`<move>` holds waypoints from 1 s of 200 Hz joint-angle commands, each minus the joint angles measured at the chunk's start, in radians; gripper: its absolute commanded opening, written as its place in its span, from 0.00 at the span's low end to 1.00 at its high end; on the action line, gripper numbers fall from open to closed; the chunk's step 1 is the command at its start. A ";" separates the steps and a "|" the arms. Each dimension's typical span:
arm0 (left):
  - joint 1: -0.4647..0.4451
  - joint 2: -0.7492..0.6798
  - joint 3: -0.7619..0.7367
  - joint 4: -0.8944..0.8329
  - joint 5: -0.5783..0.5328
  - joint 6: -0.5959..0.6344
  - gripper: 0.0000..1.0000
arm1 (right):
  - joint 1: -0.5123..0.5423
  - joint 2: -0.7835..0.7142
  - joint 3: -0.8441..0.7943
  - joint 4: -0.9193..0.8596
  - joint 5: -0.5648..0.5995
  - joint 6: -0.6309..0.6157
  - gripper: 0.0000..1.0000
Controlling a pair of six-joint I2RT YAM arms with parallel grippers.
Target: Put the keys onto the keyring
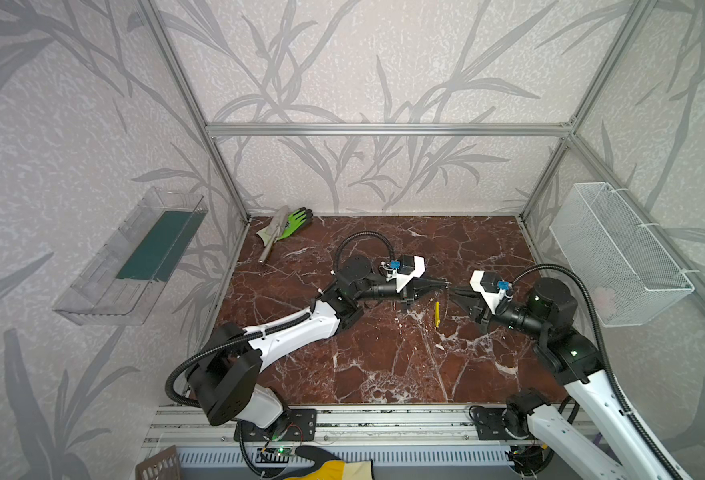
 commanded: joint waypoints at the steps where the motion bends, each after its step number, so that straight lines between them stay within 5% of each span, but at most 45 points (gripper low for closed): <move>1: 0.001 -0.002 -0.013 0.056 0.027 -0.021 0.00 | -0.004 -0.022 -0.017 0.086 -0.033 0.032 0.18; 134: 0.001 0.009 0.008 0.042 0.093 -0.042 0.00 | -0.024 -0.033 -0.048 0.134 -0.075 0.035 0.14; 200: 0.001 0.026 0.016 0.027 0.107 -0.039 0.00 | -0.028 -0.037 -0.065 0.176 -0.125 0.037 0.00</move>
